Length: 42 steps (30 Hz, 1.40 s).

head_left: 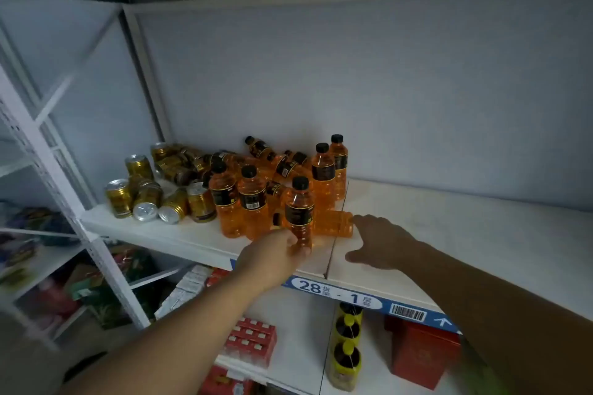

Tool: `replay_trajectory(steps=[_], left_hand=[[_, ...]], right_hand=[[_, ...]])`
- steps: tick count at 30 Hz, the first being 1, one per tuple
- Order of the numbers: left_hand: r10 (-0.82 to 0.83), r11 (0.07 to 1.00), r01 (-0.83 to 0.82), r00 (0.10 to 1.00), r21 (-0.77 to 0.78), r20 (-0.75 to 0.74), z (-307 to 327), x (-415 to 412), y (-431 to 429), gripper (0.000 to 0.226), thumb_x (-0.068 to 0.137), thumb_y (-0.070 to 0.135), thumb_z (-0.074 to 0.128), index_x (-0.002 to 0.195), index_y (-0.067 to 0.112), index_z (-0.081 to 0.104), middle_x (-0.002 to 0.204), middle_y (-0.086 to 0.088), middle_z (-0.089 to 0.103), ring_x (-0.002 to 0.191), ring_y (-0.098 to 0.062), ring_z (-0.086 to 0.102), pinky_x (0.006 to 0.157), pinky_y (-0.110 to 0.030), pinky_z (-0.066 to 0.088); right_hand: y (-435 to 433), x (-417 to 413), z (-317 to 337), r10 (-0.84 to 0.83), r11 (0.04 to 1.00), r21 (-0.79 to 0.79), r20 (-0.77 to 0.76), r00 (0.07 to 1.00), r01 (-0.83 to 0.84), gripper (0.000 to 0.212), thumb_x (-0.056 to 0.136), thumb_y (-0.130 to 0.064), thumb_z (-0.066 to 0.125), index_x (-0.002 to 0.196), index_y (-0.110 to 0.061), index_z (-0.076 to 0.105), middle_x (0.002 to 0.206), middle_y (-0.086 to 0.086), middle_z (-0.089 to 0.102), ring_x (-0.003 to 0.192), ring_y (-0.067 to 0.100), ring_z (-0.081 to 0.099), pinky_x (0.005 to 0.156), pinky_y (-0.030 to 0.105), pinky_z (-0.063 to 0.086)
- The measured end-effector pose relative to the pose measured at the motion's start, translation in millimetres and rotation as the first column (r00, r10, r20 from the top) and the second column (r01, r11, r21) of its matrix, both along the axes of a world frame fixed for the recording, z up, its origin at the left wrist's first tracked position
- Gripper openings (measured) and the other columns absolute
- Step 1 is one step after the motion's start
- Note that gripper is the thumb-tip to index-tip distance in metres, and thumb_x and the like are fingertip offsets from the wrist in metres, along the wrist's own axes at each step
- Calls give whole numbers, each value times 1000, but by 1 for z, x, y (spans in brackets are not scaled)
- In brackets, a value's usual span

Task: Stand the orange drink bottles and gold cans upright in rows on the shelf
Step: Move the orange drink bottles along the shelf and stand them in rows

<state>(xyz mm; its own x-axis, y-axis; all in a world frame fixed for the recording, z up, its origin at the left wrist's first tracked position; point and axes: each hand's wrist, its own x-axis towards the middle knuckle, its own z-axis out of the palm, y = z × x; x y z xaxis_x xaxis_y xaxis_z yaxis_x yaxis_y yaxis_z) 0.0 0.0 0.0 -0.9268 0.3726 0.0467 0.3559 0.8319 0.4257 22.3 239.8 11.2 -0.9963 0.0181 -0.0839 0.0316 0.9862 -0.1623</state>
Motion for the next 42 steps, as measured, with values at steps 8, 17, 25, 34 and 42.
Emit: replay_trajectory(steps=[8, 17, 25, 34, 42], left_hand=[[133, 942, -118, 991, 314, -29, 6, -24, 12, 58, 81, 56, 76, 124, 31, 46, 124, 10, 65, 111, -18, 65, 90, -42, 55], [92, 918, -104, 994, 382, 51, -36, -48, 28, 67, 79, 47, 79, 135, 31, 46, 121, 10, 68, 111, -20, 66, 98, -47, 54], [60, 935, -68, 998, 348, 34, -67, -57, 28, 39, 84, 41, 77, 114, 21, 61, 98, 8, 67, 96, -15, 67, 91, -29, 53], [108, 924, -95, 994, 371, -14, -75, -57, 25, 36, 83, 46, 76, 110, 28, 61, 91, 16, 62, 86, -7, 63, 80, -12, 43], [-25, 942, 38, 999, 334, -43, -57, -46, 44, 23, 81, 43, 75, 94, 29, 64, 85, 9, 70, 80, -10, 67, 78, -37, 58]], right_hand=[[-15, -32, -7, 40, 987, 158, -52, 998, -31, 75, 82, -56, 70, 143, -21, 42, 129, 4, 57, 115, 24, 55, 94, 39, 49], [-31, -71, -27, 106, 960, 273, -118, 987, -70, 63, 82, -33, 74, 136, -17, 45, 129, 7, 57, 115, 26, 56, 94, 37, 46], [-36, -92, -41, 121, 971, 226, -173, 977, -80, 57, 83, -40, 73, 129, -18, 47, 119, 4, 60, 107, 24, 59, 93, 35, 45], [-48, -101, -46, 33, 998, 61, -184, 982, -22, 55, 89, -42, 69, 137, -27, 47, 129, 4, 57, 122, 27, 51, 105, 44, 41], [-9, -68, -28, -253, 936, -304, -232, 939, 177, 47, 76, -41, 76, 112, -21, 53, 104, 2, 58, 93, 22, 59, 73, 36, 52]])
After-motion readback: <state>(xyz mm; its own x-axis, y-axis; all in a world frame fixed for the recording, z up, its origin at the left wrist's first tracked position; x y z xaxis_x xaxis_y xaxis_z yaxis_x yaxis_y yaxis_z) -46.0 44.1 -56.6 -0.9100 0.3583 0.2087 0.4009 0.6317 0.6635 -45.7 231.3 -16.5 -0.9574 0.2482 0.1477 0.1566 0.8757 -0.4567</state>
